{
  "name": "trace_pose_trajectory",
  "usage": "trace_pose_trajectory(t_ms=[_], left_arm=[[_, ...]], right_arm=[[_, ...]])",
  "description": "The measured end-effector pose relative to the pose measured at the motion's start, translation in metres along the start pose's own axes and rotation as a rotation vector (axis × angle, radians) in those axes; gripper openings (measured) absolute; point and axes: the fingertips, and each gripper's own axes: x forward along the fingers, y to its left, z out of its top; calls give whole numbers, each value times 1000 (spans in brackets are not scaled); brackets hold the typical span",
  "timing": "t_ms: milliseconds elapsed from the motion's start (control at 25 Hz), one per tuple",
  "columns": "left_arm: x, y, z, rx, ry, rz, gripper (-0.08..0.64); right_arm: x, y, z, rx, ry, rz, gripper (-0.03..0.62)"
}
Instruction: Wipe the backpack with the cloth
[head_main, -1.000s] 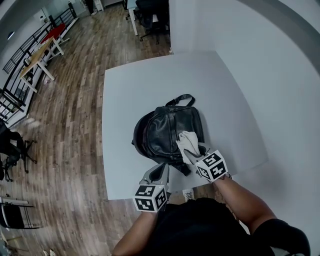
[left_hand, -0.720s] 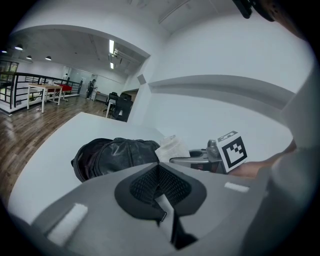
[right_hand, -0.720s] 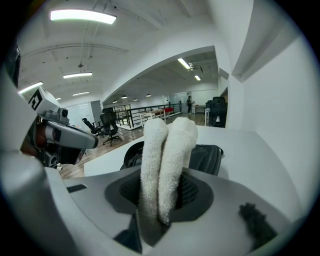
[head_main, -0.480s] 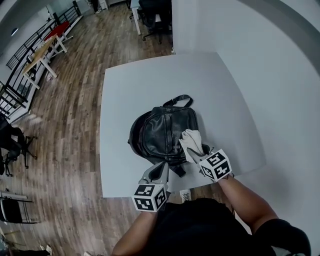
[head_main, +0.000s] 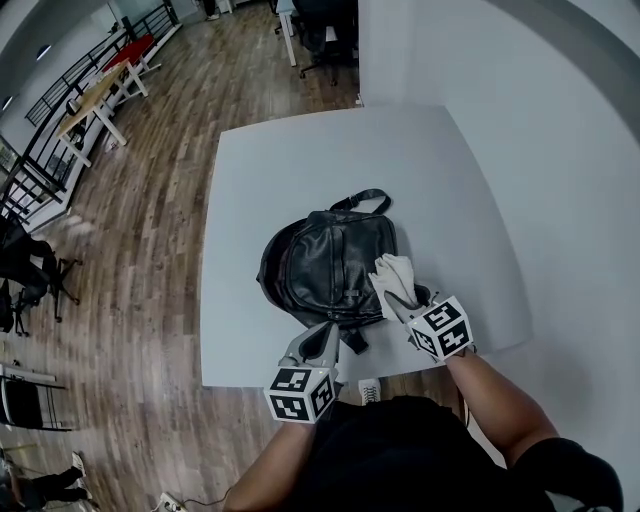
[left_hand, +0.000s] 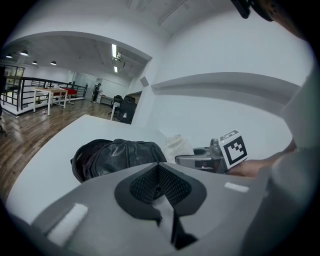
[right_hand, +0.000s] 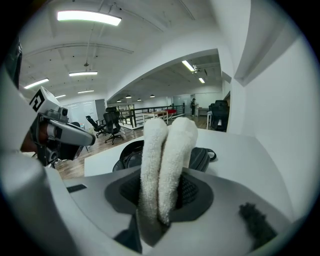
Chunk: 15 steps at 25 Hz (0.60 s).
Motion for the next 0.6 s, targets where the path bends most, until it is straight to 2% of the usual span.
trace_pose_trajectory(t_ms=[600], left_arm=[[-4, -5, -1, 18, -14, 57, 8]], right_arm=[[-12, -26, -10, -16, -21, -26, 127]])
